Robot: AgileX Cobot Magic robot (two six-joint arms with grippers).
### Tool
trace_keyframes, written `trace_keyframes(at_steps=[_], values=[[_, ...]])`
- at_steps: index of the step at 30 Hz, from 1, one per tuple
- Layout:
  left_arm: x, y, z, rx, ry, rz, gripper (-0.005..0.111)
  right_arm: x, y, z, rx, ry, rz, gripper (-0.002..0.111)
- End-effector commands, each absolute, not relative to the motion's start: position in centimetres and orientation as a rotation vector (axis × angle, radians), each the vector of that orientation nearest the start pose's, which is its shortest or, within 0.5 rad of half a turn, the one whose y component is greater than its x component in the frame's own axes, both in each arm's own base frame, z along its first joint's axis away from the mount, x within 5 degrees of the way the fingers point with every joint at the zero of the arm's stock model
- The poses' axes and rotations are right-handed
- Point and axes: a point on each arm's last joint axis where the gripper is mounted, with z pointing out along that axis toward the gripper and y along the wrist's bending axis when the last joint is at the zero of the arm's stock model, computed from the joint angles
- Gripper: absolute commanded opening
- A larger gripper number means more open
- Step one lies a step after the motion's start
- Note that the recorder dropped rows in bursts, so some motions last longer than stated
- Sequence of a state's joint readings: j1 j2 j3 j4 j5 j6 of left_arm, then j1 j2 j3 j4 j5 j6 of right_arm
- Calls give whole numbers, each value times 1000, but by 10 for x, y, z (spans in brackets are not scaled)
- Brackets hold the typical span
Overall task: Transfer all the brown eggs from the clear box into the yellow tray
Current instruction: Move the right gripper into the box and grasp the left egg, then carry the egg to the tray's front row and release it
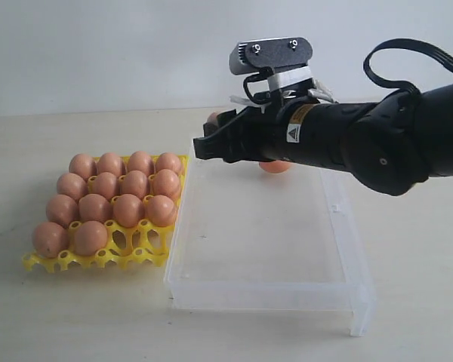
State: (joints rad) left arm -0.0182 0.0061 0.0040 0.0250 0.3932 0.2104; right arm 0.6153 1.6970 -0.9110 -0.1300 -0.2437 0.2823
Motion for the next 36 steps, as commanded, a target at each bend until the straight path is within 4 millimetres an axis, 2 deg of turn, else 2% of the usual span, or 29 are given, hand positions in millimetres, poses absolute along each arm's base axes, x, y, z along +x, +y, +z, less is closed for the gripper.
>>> trace_keyframes(at_steps=[1,7,11,15,20,28,32,36], values=[[52,0,178,226,1861,153,0,289,209,221,-496,1964,524,0],[52,0,178,226,1861,153,0,288,208,222,-489,1962,530,0],[52,0,178,226,1861,153,0,284,217,218,-538,1956,534,0],[52,0,178,226,1861,153,0,274,242,203,-679,1896,542,0],[52,0,178,226,1861,153,0,268,265,179,-735,1849,600,0],[52,0,178,226,1861,153,0,262,311,161,-850,1798,663,0],[52,0,178,226,1861,153,0,263,326,149,-877,1799,674,0],[52,0,178,226,1861,153,0,268,331,139,-886,1828,661,0]])
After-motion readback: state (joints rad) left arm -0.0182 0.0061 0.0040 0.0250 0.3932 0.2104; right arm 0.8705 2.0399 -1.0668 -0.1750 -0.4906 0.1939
